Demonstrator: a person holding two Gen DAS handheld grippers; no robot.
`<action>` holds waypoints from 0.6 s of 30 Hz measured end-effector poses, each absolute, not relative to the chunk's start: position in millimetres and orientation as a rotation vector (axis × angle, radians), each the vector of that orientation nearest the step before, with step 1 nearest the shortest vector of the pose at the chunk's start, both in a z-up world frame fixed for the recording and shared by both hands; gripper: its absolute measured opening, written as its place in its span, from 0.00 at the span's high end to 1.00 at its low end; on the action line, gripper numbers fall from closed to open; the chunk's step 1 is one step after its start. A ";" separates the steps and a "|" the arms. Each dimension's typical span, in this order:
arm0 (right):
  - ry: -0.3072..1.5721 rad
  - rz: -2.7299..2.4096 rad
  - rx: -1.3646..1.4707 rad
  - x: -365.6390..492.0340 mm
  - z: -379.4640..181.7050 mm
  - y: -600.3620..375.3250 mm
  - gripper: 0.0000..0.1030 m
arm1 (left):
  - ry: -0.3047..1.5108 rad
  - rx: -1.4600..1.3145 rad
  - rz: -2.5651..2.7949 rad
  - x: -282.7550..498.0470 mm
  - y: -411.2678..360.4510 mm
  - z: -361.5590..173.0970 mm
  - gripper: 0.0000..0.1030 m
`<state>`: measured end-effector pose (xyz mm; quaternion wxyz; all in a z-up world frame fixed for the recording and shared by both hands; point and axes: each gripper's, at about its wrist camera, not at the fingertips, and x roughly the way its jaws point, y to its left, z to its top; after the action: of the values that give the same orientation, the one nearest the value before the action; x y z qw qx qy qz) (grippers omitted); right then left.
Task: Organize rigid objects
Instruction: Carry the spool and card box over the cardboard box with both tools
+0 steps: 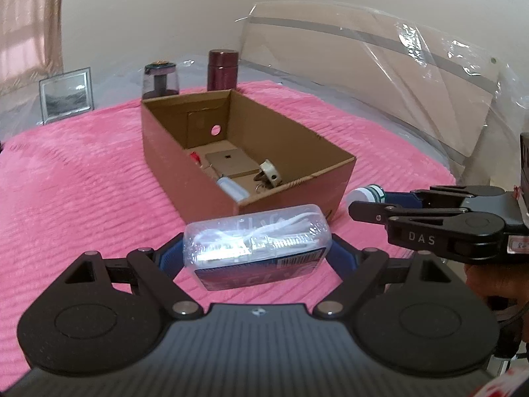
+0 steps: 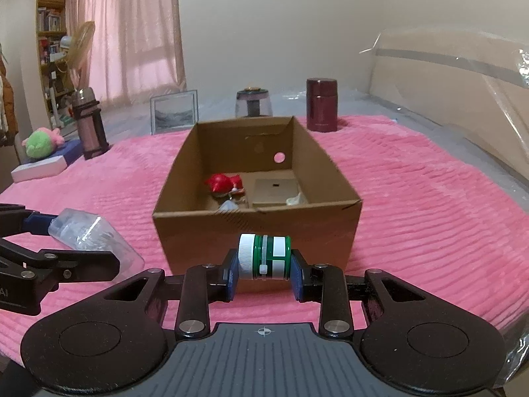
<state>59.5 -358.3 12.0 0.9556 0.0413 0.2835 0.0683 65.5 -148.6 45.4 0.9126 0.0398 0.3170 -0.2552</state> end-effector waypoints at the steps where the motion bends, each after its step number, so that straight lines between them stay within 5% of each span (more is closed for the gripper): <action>1: 0.571 0.138 0.083 59.5 13.7 -360.1 0.72 | 0.651 0.087 -0.532 67.9 -150.8 47.2 0.18; 18: 0.505 0.163 0.036 93.8 47.4 -371.5 0.72 | 0.594 0.178 -0.614 109.6 -182.0 79.3 0.18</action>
<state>93.8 -371.5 47.4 0.9648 0.0179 0.2497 0.0806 109.6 -182.0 79.3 0.9063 0.0860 0.2877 -0.2972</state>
